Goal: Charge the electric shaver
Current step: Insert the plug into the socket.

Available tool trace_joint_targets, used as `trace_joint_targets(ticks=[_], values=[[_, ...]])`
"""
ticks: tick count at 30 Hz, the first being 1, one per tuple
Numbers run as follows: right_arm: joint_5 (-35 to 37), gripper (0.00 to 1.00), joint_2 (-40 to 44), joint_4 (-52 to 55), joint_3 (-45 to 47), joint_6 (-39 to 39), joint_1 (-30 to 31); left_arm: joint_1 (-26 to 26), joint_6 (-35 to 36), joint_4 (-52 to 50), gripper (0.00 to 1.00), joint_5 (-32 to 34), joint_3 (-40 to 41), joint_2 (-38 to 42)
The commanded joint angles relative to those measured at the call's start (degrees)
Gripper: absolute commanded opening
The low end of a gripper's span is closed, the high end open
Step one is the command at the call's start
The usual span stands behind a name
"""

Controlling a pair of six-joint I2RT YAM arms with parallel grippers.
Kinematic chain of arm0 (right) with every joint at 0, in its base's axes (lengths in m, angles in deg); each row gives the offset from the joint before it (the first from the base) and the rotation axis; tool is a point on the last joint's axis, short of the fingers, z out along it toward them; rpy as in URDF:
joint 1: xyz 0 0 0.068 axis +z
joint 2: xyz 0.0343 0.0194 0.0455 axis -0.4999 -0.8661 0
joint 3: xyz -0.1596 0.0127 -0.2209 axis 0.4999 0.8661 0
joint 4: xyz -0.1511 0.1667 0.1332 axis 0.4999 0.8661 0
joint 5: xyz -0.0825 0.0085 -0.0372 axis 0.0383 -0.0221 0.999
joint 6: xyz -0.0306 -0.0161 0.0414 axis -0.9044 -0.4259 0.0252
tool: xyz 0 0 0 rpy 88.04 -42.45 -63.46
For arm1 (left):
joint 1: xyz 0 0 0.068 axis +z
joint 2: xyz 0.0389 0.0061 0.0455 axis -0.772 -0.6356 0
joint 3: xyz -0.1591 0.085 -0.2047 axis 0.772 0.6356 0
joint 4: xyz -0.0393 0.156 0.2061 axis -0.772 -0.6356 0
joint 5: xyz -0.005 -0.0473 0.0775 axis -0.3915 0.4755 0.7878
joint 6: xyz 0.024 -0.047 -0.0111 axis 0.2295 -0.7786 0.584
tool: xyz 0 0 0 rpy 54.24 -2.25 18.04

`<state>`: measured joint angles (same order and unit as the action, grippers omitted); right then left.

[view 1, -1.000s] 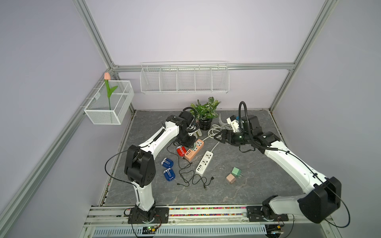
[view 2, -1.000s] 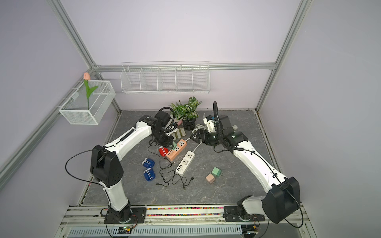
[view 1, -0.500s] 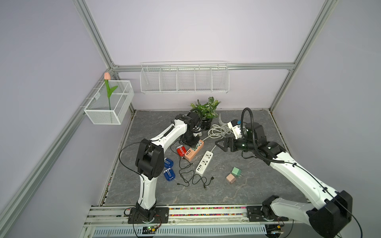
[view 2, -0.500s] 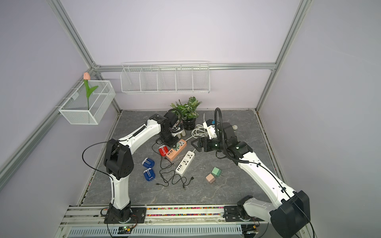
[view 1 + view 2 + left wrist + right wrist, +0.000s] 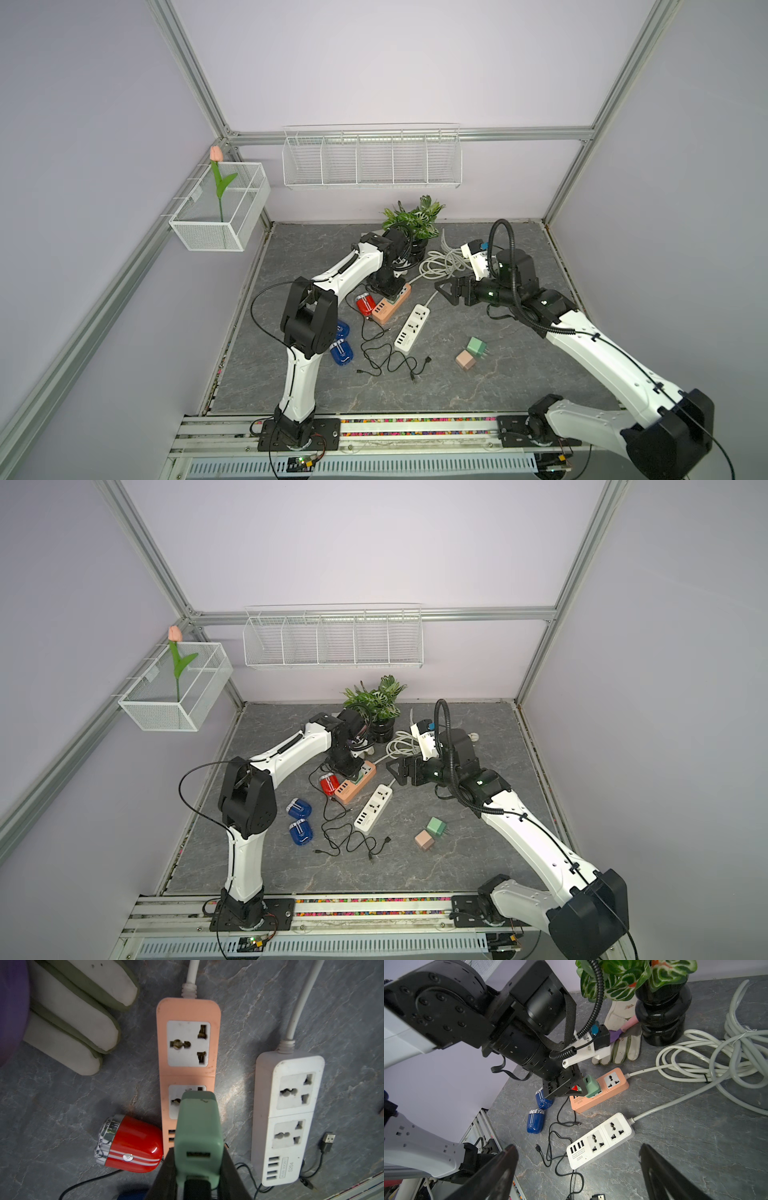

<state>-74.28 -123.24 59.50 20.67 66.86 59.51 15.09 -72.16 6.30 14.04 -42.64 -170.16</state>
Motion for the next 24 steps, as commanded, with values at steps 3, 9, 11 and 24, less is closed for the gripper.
trace_joint_targets(ticks=[3,9,11,24], values=[[0.3,0.94,0.2,-1.5,0.5,-0.1,0.4,-0.8,0.8,-0.2,0.0,1.7,-1.5,-1.9],[0.8,0.94,0.2,-1.1,0.4,0.1,0.5,-1.8,-3.3,-3.4,0.0,1.0,-3.7,-3.0],[1.1,0.94,0.2,-1.0,0.5,0.1,0.5,-2.4,-6.5,-4.7,0.0,-0.1,-5.0,-3.6],[1.4,0.94,1.5,-0.7,1.3,0.8,0.6,-6.3,-13.7,-7.2,0.0,4.3,-6.9,-8.2]])
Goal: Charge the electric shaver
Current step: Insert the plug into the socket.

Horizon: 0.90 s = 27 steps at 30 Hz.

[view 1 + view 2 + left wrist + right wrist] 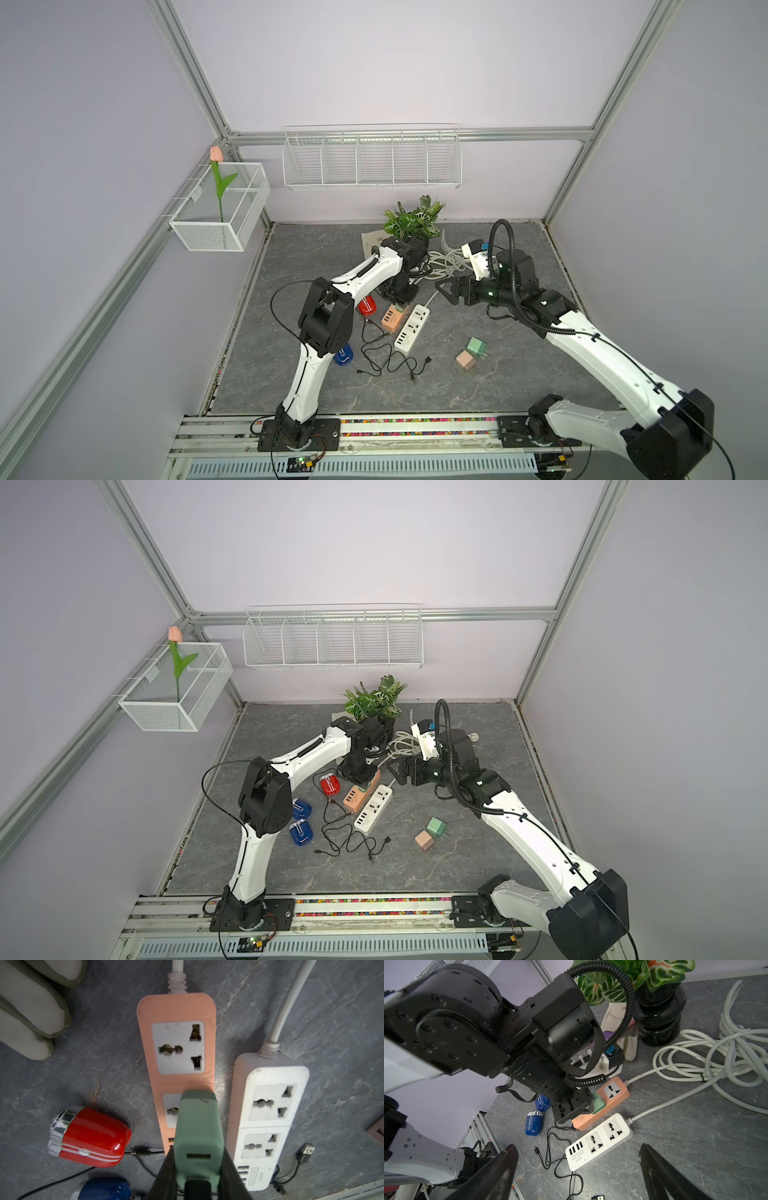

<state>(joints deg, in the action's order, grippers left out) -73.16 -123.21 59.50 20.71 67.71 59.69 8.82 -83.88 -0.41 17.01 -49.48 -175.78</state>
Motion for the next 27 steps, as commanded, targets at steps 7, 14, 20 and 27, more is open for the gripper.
trace_joint_targets(ticks=[7,14,20,27], values=[[0.6,0.94,3.0,-0.4,2.4,1.1,0.4,0.0,-2.9,3.1,0.0,0.3,3.9,-4.6],[1.3,0.94,2.9,0.2,3.0,1.3,0.5,-0.1,-3.2,4.4,0.07,1.8,5.2,-2.6],[1.9,0.94,2.1,-0.6,2.6,1.9,0.5,-0.4,-5.6,2.4,0.35,1.5,3.3,3.5],[3.5,0.94,1.2,-0.3,2.1,2.5,0.6,-0.6,-9.7,1.9,0.59,-1.2,3.9,12.5]])
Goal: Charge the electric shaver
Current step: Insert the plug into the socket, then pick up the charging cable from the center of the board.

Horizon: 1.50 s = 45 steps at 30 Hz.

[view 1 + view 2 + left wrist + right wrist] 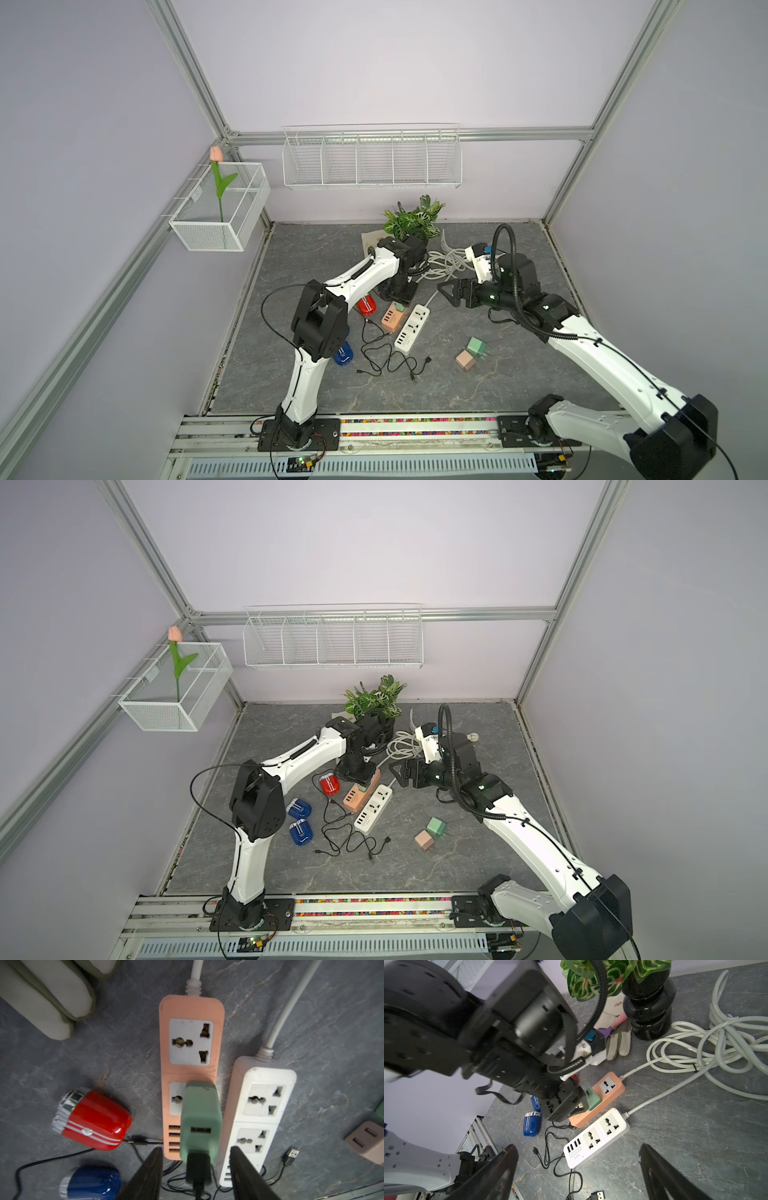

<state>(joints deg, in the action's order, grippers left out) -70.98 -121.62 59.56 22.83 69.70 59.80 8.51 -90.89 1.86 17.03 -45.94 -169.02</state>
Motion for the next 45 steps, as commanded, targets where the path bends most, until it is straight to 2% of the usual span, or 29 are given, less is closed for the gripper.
trace_joint_targets(ticks=[1,8,10,12,15,17,19,21,23,26,28,30,34,38,45], values=[[1.6,0.94,-0.4,-0.5,0.1,0.6,0.5,-0.3,-3.2,0.0,0.6,-1.9,0.9,7.1],[3.2,0.94,-0.7,-0.5,-0.2,1.2,0.5,0.6,-8.5,2.9,0.62,-5.8,5.9,15.1],[3.9,0.93,-0.7,0.0,-0.6,0.7,0.6,3.4,-12.2,6.1,0.62,-7.8,9.6,19.3],[5.2,0.93,-0.8,1.0,-1.1,-0.3,1.4,8.5,-18.3,11.3,0.61,-10.7,15.6,24.8],[8.0,0.92,-1.6,1.8,-2.0,-2.8,4.3,18.5,-31.3,20.5,0.58,-14.8,27.1,32.3],[9.5,0.91,-2.5,1.4,-2.5,-4.0,6.8,25.2,-42.1,27.5,0.57,-18.2,35.6,35.6],[10.5,0.91,-3.9,1.0,-3.5,-4.8,9.1,29.7,-54.7,36.3,0.55,-22.0,43.4,37.0],[10.7,0.91,-5.5,0.7,-4.6,-4.9,11.0,31.8,-68.4,46.6,0.54,-24.2,50.6,37.5],[10.7,0.91,-7.0,0.0,-5.5,-4.6,12.7,32.1,-81.6,56.5,0.56,-23.4,56.0,37.8],[11.0,0.91,-8.4,-0.8,-6.2,-4.2,14.7,32.1,-95.2,64.8,0.58,-21.6,59.2,36.9],[11.2,0.91,-8.9,-0.9,-6.4,-4.1,15.4,32.1,-101.1,69.1,0.61,-20.5,60.4,36.6],[11.3,0.91,-9.1,-0.8,-6.5,-4.1,15.9,32.0,-105.3,68.8,0.68,-20.5,60.6,36.6],[11.6,0.91,-8.7,-0.7,-6.1,-4.5,16.0,31.8,-110.5,66.1,0.76,-21.4,60.5,36.1],[11.7,0.91,-8.7,-0.5,-6.3,-4.6,16.0,31.4,-110.6,65.9,0.75,-25.9,58.5,32.0],[11.5,0.91,-9.6,-1.1,-6.8,-3.4,16.0,30.5,-106.6,57.4,0.63,-25.8,54.7,30.1]])
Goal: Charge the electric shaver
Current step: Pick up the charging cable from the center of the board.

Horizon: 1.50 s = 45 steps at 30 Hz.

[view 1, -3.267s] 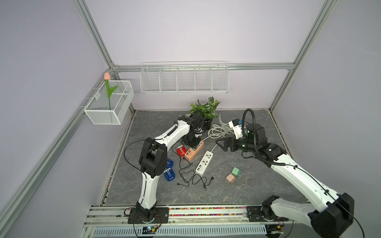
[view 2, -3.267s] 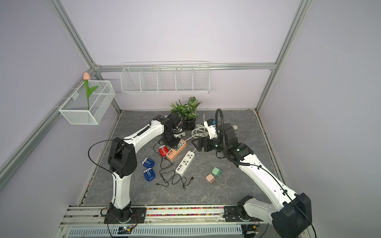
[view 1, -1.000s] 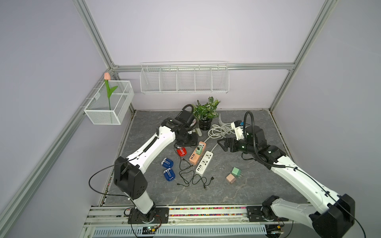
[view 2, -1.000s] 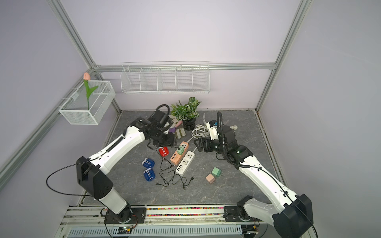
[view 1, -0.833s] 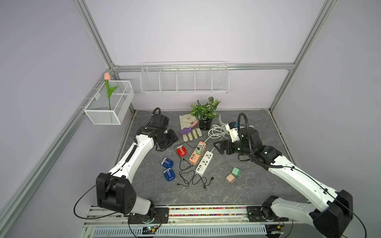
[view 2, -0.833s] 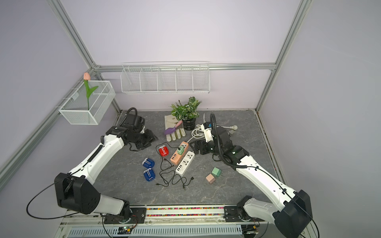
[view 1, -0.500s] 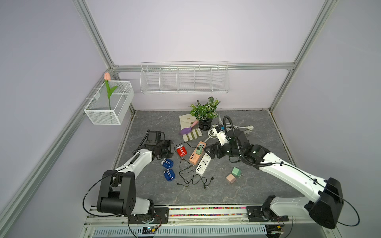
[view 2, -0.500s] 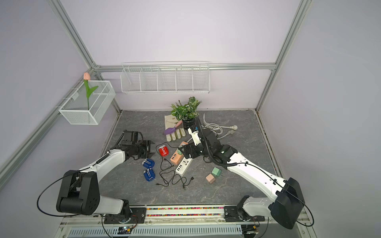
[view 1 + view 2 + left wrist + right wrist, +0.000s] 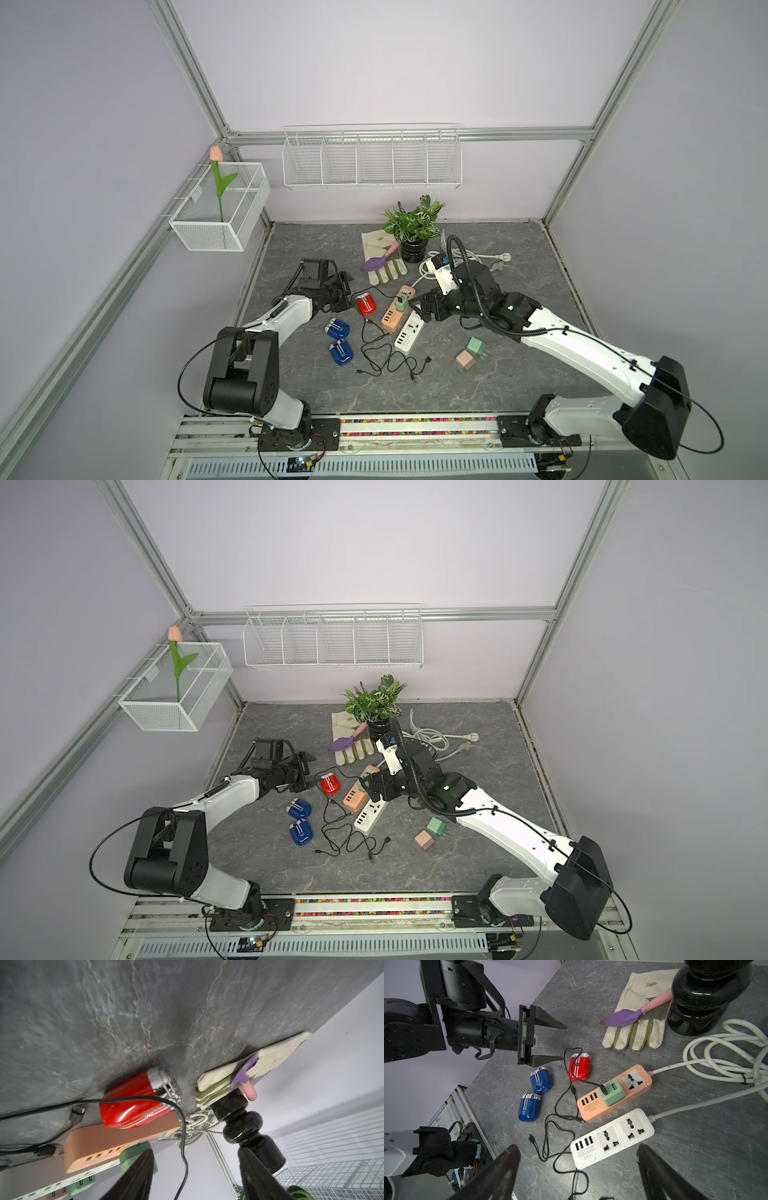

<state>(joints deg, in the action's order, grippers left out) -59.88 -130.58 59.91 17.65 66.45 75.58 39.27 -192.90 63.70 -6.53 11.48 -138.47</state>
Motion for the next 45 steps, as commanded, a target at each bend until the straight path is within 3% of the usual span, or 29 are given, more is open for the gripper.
trace_joint_targets(ticks=[1,7,13,16,18,22,30,39,45], values=[[0.4,0.91,-0.8,-1.4,-1.9,-0.2,0.2,-0.2,-4.3,-4.7,0.6,-1.9,-2.6,-0.6],[0.3,0.91,-2.4,-1.1,-3.8,-0.7,0.3,-0.5,-3.3,-1.2,0.47,-2.3,-1.5,-4.0],[0.2,0.91,-3.3,-1.1,-5.0,-0.8,0.3,-1.3,-2.8,-1.1,0.47,-3.0,-2.0,-6.2],[0.0,0.91,-3.5,-1.3,-4.9,-0.5,0.3,-1.5,-2.9,0.0,0.39,-2.5,-2.4,-7.6],[-0.1,0.91,-3.3,-1.4,-4.6,-0.4,0.3,-1.5,-2.9,0.7,0.31,-2.1,-2.5,-7.9],[0.1,0.91,-3.2,-1.4,-4.4,-0.3,0.4,-1.6,-1.8,-1.6,0.0,-0.2,-2.7,-5.8],[-1.6,0.9,-7.0,-0.5,-8.0,-1.6,0.4,-5.6,6.6,-13.8,0.0,3.4,-9.2,0.2],[-1.0,0.84,-18.2,3.2,-18.2,-11.1,-1.0,-12.0,14.2,-22.3,0.0,6.3,-15.2,3.3],[-8.6,0.74,-24.3,4.8,-24.3,-16.0,-3.2,-14.6,19.2,-24.5,0.0,7.1,-20.1,2.2]])
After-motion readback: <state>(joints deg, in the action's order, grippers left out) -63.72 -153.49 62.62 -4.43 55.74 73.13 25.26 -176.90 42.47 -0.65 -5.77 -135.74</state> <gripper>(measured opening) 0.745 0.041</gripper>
